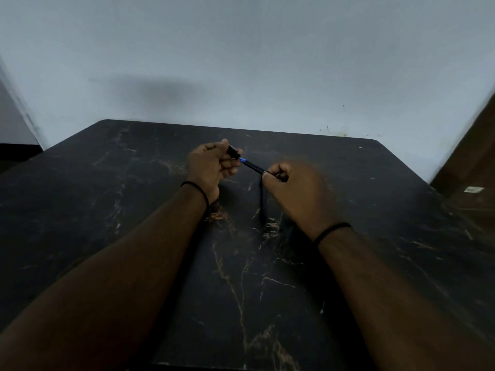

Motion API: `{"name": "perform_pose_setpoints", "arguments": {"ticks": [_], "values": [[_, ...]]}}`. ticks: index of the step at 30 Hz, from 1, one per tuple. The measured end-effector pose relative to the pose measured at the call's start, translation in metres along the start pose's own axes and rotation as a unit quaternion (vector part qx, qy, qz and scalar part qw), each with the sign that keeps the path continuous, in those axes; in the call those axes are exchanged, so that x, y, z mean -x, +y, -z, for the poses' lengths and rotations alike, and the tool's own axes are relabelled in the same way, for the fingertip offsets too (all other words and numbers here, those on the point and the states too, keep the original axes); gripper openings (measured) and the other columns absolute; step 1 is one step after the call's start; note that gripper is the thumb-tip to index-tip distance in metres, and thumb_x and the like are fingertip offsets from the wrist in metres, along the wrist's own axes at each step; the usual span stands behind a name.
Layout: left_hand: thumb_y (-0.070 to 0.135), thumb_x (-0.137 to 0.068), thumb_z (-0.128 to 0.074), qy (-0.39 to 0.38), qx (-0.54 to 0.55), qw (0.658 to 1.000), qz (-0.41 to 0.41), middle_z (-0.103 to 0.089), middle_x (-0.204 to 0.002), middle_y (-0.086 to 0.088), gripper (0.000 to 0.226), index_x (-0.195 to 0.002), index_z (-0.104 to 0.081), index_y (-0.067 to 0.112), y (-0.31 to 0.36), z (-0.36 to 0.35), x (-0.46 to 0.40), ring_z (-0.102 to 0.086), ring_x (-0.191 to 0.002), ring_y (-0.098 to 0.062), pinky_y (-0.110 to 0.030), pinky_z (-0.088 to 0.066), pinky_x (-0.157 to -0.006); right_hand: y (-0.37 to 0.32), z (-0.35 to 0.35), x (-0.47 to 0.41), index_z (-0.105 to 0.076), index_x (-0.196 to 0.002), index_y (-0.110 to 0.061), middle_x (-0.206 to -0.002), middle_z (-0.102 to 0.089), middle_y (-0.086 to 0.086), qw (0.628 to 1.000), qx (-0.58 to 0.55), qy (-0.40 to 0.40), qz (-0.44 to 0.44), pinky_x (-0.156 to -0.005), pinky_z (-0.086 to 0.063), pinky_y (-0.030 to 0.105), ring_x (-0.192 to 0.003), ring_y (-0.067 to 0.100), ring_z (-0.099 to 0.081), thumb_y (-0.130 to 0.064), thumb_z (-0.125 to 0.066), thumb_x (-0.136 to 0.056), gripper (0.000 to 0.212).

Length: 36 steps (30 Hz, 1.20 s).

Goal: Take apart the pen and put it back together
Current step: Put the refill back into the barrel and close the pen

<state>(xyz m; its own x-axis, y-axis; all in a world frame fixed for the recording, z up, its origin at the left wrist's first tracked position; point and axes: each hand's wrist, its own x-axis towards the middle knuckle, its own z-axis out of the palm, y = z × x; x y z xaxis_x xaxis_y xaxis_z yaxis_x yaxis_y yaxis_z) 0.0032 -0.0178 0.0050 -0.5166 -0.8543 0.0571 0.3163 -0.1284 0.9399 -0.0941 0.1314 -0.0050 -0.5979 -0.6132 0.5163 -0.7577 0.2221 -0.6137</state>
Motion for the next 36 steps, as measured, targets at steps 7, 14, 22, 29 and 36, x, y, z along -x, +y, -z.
{"name": "perform_pose_setpoints", "arguments": {"ticks": [7, 14, 22, 29, 36], "values": [[0.020, -0.097, -0.056, -0.037, -0.016, 0.999, -0.011, -0.073, -0.093, -0.019, 0.021, -0.107, -0.052, 0.001, 0.000, -0.008, 0.009, -0.069, -0.063, -0.020, -0.028, -0.055, -0.055, 0.002, -0.003, -0.003, -0.069, -0.078, -0.028, -0.063, -0.064, -0.009, 1.000, 0.011, -0.001, 0.008, -0.055, -0.047, 0.028, -0.058, 0.007, -0.059, -0.042, -0.060, -0.082, 0.017], [0.024, -0.099, -0.053, -0.058, -0.121, 0.989, -0.068, -0.071, -0.074, -0.019, 0.019, -0.095, -0.049, 0.006, -0.007, -0.018, 0.014, -0.067, -0.060, -0.029, -0.028, -0.046, -0.045, 0.004, -0.005, -0.003, -0.068, -0.079, -0.023, -0.063, -0.063, -0.007, 1.000, 0.009, 0.009, 0.019, -0.057, -0.051, 0.035, -0.058, 0.011, -0.059, -0.042, -0.062, -0.086, 0.021], [0.017, -0.101, -0.047, -0.102, -0.130, 0.983, -0.080, -0.066, -0.054, -0.005, 0.015, -0.090, -0.042, 0.009, -0.008, -0.023, 0.017, -0.057, -0.042, -0.016, -0.021, -0.040, -0.038, 0.000, -0.004, 0.002, -0.063, -0.071, -0.020, -0.057, -0.056, -0.006, 0.999, 0.000, 0.032, 0.019, -0.050, -0.039, 0.026, -0.054, 0.010, -0.052, -0.035, -0.066, -0.085, 0.021], [0.017, -0.101, -0.048, -0.122, -0.112, 0.982, -0.088, -0.063, -0.060, -0.014, 0.025, -0.077, -0.040, 0.015, -0.007, -0.024, 0.019, -0.053, -0.043, -0.020, -0.024, -0.037, -0.039, 0.001, -0.005, 0.005, -0.055, -0.067, -0.018, -0.059, -0.053, -0.005, 0.998, -0.014, 0.046, 0.028, -0.051, -0.042, 0.033, -0.056, 0.013, -0.050, -0.034, -0.064, -0.084, 0.025], [0.021, -0.101, -0.049, -0.140, -0.097, 0.981, -0.095, -0.066, -0.060, -0.008, 0.021, -0.082, -0.045, 0.014, -0.006, -0.022, 0.018, -0.052, -0.044, -0.016, -0.025, -0.038, -0.040, -0.004, 0.002, 0.008, -0.054, -0.071, -0.016, -0.060, -0.053, -0.001, 0.999, -0.015, 0.037, 0.006, -0.051, -0.038, 0.030, -0.056, 0.013, -0.049, -0.034, -0.062, -0.090, 0.027]]}}
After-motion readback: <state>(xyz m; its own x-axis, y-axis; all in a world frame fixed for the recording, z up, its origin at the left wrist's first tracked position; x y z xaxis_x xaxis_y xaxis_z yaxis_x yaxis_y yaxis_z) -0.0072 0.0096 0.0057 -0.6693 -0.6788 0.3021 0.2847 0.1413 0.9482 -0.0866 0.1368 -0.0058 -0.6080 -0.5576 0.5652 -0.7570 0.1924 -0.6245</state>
